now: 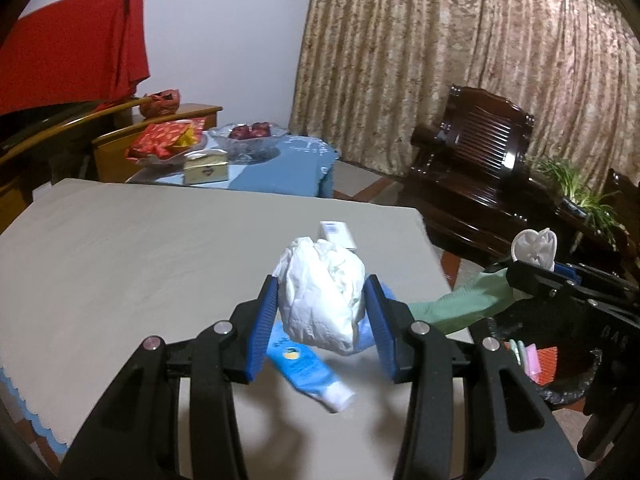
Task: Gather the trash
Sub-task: 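Carry the tissue ball and green glove over the bin with both grippers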
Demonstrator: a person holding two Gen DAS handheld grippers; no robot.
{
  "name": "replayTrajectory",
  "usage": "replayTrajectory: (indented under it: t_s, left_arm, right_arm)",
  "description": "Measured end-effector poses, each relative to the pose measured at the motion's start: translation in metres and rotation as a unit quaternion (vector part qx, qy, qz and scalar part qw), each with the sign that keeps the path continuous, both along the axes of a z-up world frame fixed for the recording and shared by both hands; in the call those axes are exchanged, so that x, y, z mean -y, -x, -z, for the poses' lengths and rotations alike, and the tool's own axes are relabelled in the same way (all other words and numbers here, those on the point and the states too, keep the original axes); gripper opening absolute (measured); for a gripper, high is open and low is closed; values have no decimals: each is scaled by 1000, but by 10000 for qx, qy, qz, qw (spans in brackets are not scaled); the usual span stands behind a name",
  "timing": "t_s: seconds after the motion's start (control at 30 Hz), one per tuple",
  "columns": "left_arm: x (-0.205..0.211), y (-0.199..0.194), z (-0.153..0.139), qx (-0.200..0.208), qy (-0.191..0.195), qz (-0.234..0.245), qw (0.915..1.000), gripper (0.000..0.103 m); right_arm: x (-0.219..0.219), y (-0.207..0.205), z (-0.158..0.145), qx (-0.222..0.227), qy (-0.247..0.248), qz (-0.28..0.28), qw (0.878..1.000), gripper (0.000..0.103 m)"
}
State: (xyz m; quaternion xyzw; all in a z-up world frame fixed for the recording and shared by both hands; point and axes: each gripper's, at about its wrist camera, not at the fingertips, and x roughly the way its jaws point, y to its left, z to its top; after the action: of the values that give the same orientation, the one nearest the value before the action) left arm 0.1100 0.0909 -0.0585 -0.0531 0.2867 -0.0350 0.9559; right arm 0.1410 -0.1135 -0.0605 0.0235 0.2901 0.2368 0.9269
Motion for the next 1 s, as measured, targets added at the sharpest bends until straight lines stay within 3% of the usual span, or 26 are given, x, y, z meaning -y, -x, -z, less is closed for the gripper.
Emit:
replayTrajectory:
  t_s: [0.43, 1.0]
  left_arm:
    - [69, -6, -13, 108, -28, 610, 9981, 43]
    - [179, -24, -12, 186, -30, 1564, 9875, 43]
  right_arm:
    - [75, 13, -16, 149, 80, 804, 9966, 29]
    - [171, 32, -27, 294, 247, 1826, 9824, 29]
